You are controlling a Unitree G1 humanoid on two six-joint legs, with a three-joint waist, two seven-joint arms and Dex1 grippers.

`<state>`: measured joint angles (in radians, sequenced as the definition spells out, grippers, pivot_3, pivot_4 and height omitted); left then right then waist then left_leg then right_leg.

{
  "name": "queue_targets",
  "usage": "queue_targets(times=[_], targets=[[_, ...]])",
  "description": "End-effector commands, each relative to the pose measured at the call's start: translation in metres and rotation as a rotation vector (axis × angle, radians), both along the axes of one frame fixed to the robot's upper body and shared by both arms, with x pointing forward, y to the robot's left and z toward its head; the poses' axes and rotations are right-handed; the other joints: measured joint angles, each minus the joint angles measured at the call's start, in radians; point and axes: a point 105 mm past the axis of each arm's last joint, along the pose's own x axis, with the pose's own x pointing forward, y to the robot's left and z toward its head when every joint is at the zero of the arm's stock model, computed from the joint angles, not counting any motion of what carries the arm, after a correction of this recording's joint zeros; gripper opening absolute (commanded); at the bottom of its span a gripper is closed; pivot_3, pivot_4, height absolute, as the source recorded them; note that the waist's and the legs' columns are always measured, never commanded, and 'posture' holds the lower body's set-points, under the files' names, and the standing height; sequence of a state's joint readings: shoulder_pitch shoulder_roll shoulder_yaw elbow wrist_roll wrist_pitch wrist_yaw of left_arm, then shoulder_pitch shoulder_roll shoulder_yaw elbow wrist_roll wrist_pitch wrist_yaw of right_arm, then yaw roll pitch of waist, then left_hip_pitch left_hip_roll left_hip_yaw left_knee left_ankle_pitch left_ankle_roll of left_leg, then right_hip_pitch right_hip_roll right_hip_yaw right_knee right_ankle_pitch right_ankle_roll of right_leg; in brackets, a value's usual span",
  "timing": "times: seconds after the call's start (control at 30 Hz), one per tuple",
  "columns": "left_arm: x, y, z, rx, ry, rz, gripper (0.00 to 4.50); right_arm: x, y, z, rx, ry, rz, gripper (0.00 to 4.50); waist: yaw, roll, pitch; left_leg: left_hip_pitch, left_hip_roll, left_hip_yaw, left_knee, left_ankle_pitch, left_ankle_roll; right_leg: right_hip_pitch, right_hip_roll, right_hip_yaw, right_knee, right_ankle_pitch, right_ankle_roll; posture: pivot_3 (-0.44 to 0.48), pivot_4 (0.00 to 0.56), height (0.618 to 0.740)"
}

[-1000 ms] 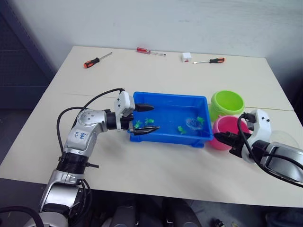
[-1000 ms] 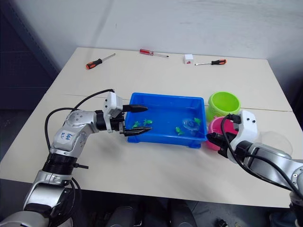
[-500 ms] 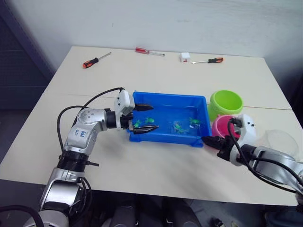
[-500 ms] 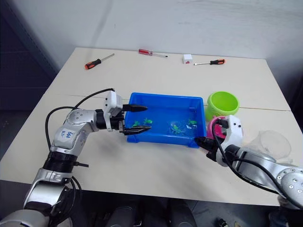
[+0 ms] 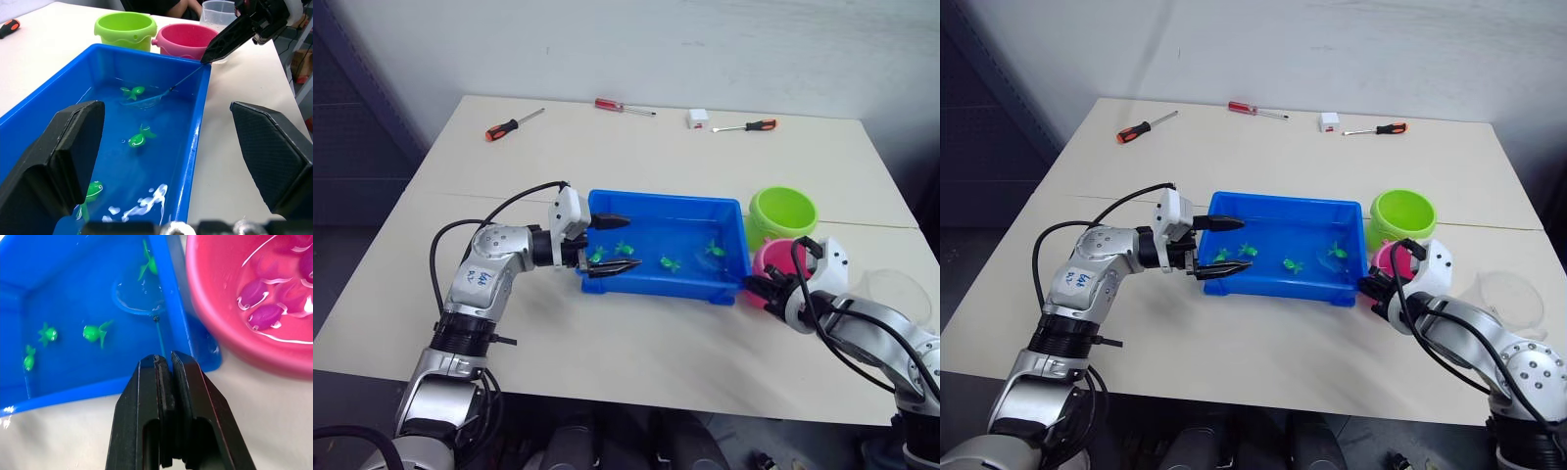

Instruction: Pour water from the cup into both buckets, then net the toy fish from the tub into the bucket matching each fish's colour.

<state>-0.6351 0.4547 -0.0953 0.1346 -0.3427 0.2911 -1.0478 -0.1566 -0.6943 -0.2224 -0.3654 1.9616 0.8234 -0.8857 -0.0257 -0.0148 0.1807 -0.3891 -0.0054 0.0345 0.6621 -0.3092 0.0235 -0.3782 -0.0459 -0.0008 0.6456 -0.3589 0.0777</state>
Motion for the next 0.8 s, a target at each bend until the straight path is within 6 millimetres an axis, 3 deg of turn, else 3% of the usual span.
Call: queue_targets(times=[0.03, 0.3, 0.6, 0.8], targets=[[0.0, 0.001, 0.014, -0.024, -0.052, 0.006, 4.43, 0.005, -0.002, 0.007, -0.028, -0.01, 0.014, 0.0, 0.0, 0.0, 0.0, 0.0, 0.0, 0.0, 0.0, 0.0, 0.0, 0.0, 0.0, 0.0, 0.0, 0.0, 0.0, 0.0, 0.15, 0.74], [0.001, 0.002, 0.015, -0.027, -0.053, 0.012, 4.43, 0.002, 0.002, 0.023, -0.371, -0.16, 0.276, 0.0, 0.001, 0.0, 0.0, -0.001, 0.0, 0.0, 0.0, -0.001, 0.001, 0.0, 0.0, 0.0, -0.001, 0.0, 0.0, 0.0, 0.15, 0.74], [0.003, -0.003, 0.018, -0.032, -0.055, -0.009, 4.43, -0.002, 0.012, 0.033, -0.657, -0.376, 0.436, 0.0, 0.002, 0.0, 0.0, -0.001, 0.0, 0.0, 0.0, -0.001, 0.001, 0.0, 0.0, 0.0, 0.0, 0.0, 0.0, 0.0, 0.15, 0.74], [0.003, -0.013, 0.028, -0.117, 0.005, -0.053, 4.43, -0.013, 0.012, 0.035, -0.751, -0.476, 0.486, 0.0, 0.007, 0.0, 0.0, -0.001, 0.0, 0.0, 0.0, -0.001, 0.001, -0.001, 0.0, 0.0, -0.001, 0.0, 0.0, 0.0, 0.15, 0.74]])
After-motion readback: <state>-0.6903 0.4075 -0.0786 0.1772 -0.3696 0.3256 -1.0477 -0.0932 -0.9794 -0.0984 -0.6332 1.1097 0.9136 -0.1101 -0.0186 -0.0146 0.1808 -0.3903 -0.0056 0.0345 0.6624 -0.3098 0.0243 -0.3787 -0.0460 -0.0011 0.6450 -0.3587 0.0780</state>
